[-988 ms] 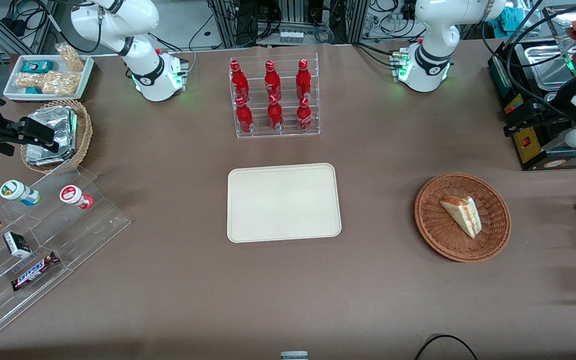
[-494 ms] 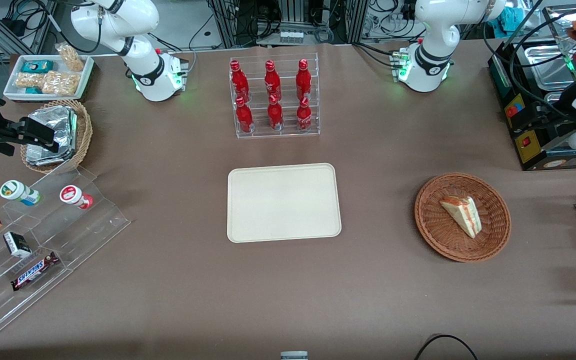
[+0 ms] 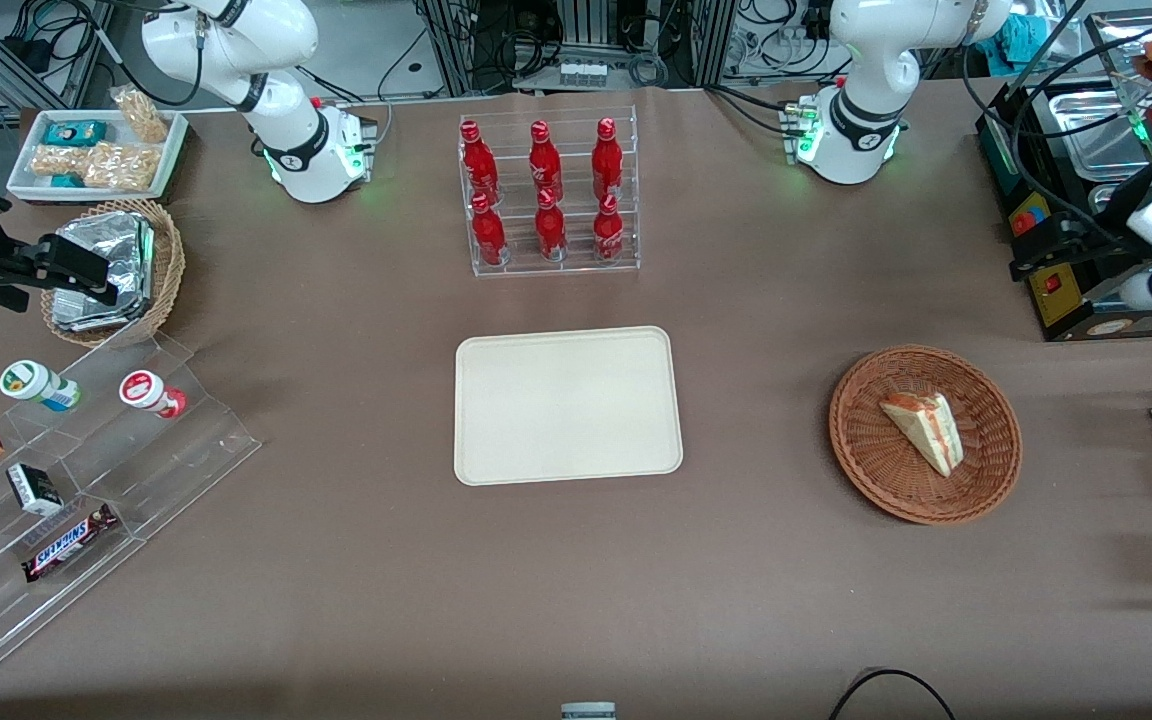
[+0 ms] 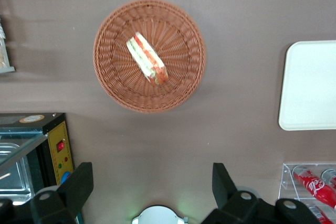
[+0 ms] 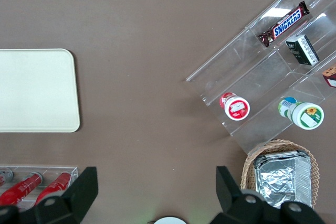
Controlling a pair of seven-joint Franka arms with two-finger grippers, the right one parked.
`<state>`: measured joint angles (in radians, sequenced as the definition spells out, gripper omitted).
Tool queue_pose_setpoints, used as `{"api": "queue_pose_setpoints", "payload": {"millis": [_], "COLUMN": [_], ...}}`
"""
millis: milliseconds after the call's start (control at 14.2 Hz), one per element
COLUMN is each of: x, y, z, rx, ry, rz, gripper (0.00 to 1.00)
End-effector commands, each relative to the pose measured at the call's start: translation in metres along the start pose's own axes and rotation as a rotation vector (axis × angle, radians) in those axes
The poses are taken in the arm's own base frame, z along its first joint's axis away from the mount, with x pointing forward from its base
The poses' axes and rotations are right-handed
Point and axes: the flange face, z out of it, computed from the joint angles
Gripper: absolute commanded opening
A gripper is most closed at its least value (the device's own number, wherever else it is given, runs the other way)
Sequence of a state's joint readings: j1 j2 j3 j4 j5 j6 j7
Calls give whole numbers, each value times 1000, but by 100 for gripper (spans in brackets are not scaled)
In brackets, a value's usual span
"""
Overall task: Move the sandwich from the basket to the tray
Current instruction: 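Lower the left gripper onto the sandwich in the wicker basket and grasp it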
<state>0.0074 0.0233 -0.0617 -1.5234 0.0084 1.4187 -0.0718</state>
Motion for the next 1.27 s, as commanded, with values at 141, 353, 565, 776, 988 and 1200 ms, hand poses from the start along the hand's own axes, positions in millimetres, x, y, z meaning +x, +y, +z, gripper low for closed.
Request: {"api": "queue_pose_setpoints", "payload": {"millis": [141,353,565,776,988,1200], "x": [19,29,34,44,59,67], "y": [-1,-5,-28,-28,-28,-27], "z": [92,165,236,282,315,350], "rx": [13,13,-10,-39,-78,-85], "ry": [-34,23,134,169,178,171], "rz": [14,2,-72,-324,-640,-695], "gripper": [100,100,100,100,100,98]}}
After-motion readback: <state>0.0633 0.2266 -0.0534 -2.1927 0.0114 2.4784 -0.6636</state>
